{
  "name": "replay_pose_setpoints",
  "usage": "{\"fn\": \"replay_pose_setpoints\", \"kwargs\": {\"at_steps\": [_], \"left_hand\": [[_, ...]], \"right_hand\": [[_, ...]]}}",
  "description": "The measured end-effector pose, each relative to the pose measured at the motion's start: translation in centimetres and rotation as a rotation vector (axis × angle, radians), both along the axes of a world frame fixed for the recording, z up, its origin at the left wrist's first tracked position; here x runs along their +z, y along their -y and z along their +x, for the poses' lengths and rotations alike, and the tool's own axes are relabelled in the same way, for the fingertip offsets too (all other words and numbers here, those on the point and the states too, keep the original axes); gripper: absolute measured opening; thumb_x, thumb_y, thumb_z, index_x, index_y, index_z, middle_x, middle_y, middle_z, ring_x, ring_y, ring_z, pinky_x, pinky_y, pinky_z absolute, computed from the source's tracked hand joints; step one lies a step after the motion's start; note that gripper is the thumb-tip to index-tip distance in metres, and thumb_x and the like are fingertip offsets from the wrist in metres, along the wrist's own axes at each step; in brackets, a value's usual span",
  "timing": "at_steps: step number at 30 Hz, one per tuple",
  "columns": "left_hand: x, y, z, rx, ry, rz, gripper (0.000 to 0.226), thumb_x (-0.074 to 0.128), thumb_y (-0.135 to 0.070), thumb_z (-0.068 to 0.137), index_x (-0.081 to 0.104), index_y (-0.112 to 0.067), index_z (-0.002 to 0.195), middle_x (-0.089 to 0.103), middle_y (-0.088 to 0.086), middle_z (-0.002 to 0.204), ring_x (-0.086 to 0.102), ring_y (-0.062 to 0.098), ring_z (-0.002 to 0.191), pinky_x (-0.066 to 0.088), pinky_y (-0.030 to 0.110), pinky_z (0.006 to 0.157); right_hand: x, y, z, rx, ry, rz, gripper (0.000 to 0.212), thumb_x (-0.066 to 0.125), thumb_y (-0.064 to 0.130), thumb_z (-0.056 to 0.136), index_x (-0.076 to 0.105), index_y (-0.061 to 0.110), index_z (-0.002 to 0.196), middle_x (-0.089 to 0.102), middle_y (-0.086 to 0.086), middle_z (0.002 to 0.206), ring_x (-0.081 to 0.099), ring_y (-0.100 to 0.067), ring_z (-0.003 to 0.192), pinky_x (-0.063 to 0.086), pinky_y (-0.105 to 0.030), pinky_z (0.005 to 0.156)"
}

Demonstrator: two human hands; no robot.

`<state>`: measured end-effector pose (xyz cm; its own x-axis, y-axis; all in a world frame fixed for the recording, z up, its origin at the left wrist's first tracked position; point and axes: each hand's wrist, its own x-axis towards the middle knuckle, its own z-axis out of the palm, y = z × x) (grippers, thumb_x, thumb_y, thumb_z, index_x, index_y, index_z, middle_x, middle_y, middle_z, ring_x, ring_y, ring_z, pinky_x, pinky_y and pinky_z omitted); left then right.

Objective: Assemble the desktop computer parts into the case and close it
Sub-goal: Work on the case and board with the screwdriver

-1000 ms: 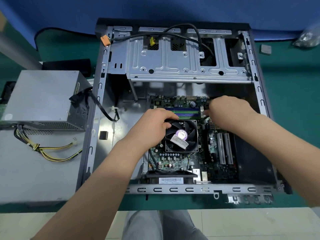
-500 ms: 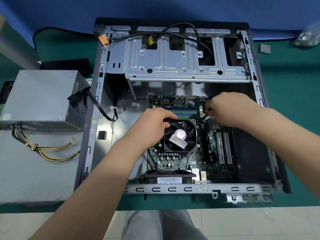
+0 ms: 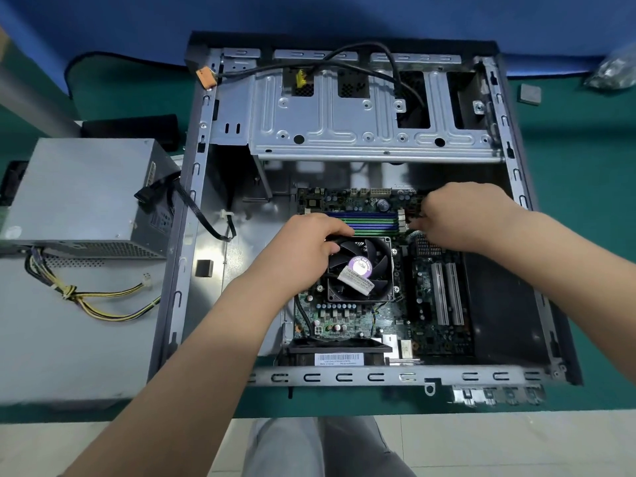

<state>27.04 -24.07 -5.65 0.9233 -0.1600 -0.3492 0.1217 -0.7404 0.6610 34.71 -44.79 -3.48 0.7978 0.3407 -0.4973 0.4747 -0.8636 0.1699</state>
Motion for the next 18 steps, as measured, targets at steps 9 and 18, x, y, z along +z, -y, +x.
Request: {"fn": "replay_pose_setpoints", "kwargs": {"at_steps": [9, 18], "left_hand": [[-0.04, 0.01, -0.06, 0.017, -0.009, -0.016, 0.034, 0.058, -0.005, 0.092, 0.067, -0.024, 0.118, 0.062, -0.002, 0.119, 0.054, 0.015, 0.110, 0.039, 0.020, 0.088], [-0.18, -0.05, -0.07, 0.018, 0.002, -0.003, 0.034, 0.059, -0.005, 0.091, 0.067, -0.026, 0.117, 0.062, -0.004, 0.120, 0.054, 0.015, 0.111, 0.039, 0.019, 0.088]], "right_hand": [[-0.44, 0.50, -0.39, 0.138, 0.093, 0.102, 0.011, 0.054, 0.018, 0.090, 0.054, 0.019, 0.101, 0.065, -0.003, 0.094, 0.058, -0.028, 0.074, 0.036, -0.028, 0.055], [-0.62, 0.52, -0.62, 0.169, 0.154, 0.045, 0.015, 0.051, 0.031, 0.093, 0.053, 0.023, 0.106, 0.065, -0.002, 0.090, 0.061, -0.028, 0.076, 0.031, -0.026, 0.051]]}}
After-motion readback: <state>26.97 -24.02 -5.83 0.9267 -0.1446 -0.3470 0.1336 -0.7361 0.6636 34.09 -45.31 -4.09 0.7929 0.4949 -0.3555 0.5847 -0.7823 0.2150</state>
